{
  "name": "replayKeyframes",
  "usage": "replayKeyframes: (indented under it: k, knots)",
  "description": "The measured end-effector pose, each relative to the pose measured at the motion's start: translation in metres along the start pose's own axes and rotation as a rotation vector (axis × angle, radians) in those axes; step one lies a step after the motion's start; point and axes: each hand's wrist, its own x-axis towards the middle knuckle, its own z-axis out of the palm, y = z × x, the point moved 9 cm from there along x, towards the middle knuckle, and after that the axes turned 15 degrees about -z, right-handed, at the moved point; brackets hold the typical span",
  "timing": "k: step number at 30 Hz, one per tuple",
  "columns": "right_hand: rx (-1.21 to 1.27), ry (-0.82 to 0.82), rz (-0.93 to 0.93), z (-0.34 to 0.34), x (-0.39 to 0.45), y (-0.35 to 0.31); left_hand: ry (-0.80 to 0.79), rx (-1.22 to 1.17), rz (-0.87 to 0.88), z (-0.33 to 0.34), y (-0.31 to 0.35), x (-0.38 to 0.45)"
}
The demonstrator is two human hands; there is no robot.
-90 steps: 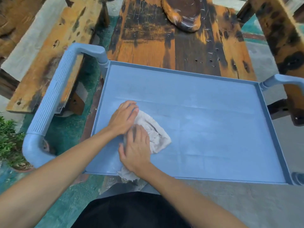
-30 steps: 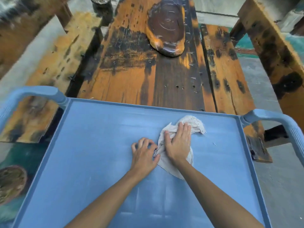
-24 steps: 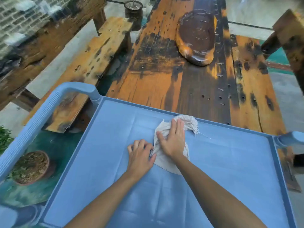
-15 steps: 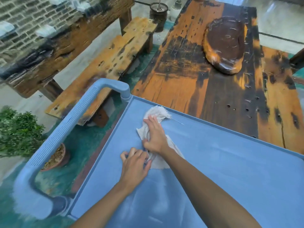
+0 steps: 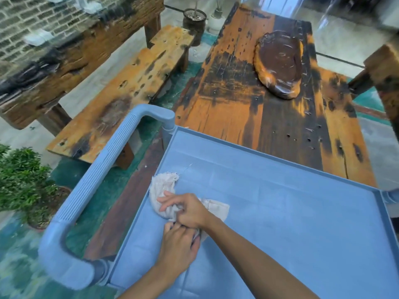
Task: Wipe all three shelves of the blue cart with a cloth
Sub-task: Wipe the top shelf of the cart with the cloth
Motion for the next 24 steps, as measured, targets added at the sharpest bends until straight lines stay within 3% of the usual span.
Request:
replayKeyframes:
  k: [9, 15, 17, 21, 24]
  knots:
    - [0.172, -0.105, 0.046, 0.050, -0.101, -0.004, -0.091, -0.061, -0.030, 0.009, 0.040, -0.100]
    - [0.230, -0.140, 0.108, 0.067, -0.206, 0.006, -0.185, -0.004, 0.237, 0.031, 0.084, -0.192]
    - [0.315, -0.095, 0.155, 0.062, -0.244, 0.010, -0.128, 0.069, 0.286, 0.029, 0.090, -0.213]
    - [0.567, 0.069, 0.220, 0.046, -0.305, 0.013, -0.036, 0.016, 0.134, 0.013, 0.086, -0.224]
    - [0.788, 0.063, 0.242, 0.051, -0.341, 0.013, -0.178, -0.089, 0.072, 0.009, 0.094, -0.223]
